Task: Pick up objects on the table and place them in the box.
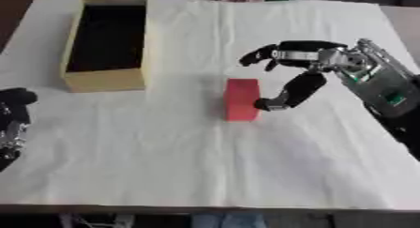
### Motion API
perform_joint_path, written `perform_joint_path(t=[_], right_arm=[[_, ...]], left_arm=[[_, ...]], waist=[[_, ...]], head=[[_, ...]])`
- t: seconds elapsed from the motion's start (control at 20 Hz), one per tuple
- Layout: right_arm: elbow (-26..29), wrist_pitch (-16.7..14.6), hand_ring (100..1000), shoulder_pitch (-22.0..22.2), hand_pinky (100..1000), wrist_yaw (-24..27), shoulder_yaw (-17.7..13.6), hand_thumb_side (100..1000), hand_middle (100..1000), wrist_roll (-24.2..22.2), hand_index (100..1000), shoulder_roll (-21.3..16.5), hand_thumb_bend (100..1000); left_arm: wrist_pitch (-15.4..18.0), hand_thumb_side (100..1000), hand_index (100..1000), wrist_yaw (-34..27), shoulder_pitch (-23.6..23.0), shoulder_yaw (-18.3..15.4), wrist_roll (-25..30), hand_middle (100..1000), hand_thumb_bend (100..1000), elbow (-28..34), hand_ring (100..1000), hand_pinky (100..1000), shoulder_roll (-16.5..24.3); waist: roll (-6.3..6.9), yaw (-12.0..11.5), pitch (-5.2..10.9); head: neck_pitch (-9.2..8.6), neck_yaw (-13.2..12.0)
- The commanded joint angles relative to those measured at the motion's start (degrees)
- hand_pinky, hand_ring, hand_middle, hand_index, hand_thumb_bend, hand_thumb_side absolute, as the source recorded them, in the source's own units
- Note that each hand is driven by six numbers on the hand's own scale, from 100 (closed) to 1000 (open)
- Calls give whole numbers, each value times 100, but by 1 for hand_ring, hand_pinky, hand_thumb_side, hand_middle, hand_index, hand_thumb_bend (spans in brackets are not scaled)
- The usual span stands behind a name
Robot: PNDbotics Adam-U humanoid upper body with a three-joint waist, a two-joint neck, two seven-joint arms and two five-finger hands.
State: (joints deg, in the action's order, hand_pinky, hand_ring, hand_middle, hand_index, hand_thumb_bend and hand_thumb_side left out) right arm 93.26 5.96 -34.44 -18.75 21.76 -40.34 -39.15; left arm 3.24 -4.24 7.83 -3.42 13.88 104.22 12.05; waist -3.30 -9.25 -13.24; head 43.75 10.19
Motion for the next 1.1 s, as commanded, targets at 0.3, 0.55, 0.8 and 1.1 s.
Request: perform_joint_path(t=[0.3,0.55,0.8,1.1], right_arm=[[-98,-41,1000,-131,877,-92,12,351,933,-234,1000,-54,370],[-116,-46,1000,-130,878,-114,24,355,933,-311,1000,-52,373],[-131,-48,1000,-137,878,-189,53,361,933,-370,1000,-32,380],[-161,-74,1000,-162,878,-289,95,363,933,-443,1000,26,381]], left_arm=[[8,278,767,14,48,-2,23,691,100,58,818,1000,87],[7,278,767,14,56,0,25,691,100,55,818,1000,89],[6,279,767,14,60,0,27,691,100,55,818,1000,91],[8,278,767,11,67,3,30,691,100,57,818,1000,93]], waist=[[6,-6,91],[-4,1,87],[-10,-4,84],[-9,-9,82]], head=[[10,12],[6,10],[6,5],[4,3]])
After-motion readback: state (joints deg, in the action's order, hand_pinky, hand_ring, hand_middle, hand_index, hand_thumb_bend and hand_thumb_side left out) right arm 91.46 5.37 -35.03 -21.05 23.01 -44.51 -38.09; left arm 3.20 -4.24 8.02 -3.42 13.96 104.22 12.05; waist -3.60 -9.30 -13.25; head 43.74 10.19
